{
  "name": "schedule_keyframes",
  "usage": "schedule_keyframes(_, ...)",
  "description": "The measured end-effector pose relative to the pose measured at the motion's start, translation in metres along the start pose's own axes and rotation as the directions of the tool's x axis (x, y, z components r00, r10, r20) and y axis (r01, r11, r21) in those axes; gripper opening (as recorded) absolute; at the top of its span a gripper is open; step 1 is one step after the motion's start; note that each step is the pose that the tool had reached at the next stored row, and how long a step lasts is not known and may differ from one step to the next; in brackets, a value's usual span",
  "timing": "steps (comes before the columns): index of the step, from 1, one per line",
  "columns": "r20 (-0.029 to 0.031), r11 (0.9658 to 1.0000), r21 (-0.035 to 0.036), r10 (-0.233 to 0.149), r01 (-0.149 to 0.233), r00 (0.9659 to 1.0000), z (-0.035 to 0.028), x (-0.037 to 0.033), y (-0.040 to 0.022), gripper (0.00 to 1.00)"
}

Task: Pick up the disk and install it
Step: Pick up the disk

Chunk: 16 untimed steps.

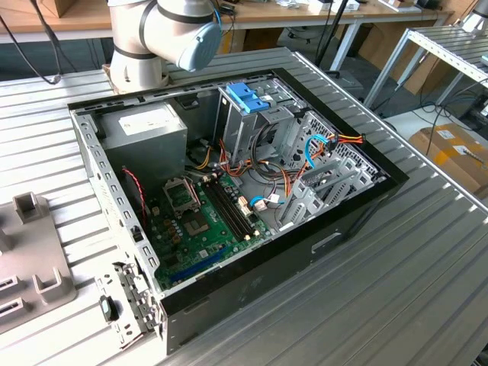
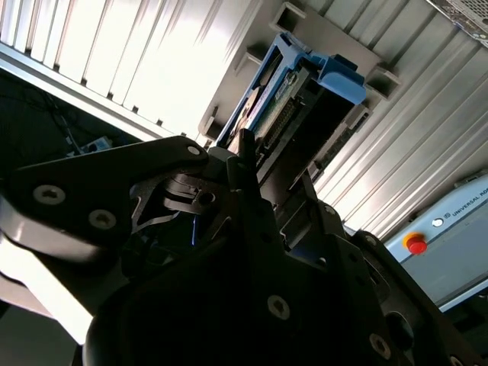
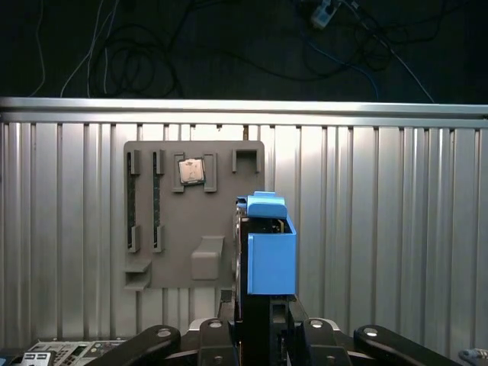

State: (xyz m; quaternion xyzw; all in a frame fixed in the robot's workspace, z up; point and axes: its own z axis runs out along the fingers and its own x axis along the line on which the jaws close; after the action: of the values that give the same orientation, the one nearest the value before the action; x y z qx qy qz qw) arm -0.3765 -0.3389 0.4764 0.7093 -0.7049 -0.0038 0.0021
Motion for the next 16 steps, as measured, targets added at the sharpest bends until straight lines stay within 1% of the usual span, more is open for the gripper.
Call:
schedule_keyframes(11, -0.0001, 1.0000, -0.0001, 0.000, 0.000, 1.0000, -0.0002, 0.0001, -0.0182, 0.35)
schedule_keyframes(13, 0.0000, 1.0000, 0.0000, 0.000, 0.000, 1.0000, -0.0002, 0.0001, -0.0218, 0.35)
schedule_keyframes(15, 0.0000, 1.0000, 0.0000, 0.000, 0.000, 1.0000, -0.0002, 0.0001, -0.0266, 0.35)
schedule_keyframes(16, 0.0000, 1.0000, 0.0001, 0.000, 0.000, 1.0000, -0.0002, 0.0002, -0.0280, 0.35)
